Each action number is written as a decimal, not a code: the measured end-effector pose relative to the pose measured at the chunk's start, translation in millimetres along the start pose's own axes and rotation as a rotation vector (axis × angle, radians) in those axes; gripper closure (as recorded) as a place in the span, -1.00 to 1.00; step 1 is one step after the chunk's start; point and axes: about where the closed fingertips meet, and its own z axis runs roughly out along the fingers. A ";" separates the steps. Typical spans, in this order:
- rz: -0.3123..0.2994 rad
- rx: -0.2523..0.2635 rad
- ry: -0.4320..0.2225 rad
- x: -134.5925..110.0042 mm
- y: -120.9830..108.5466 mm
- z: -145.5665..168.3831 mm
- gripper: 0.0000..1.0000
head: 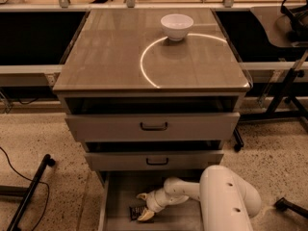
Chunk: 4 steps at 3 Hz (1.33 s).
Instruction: Pick rxbar chocolate from bottom drawer and place on counter
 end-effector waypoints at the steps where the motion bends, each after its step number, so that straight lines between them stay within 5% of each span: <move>1: -0.004 0.006 0.009 1.0 1.6 -1.0 0.26; 2: -0.009 0.016 0.017 0.4 4.5 -6.7 0.75; 3: -0.025 0.029 0.001 -6.4 9.2 -21.0 1.00; 4: -0.071 0.048 -0.042 -23.6 15.2 -50.9 1.00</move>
Offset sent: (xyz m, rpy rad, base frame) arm -0.0036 -0.0141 0.0136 -0.0273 -0.0409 -0.0128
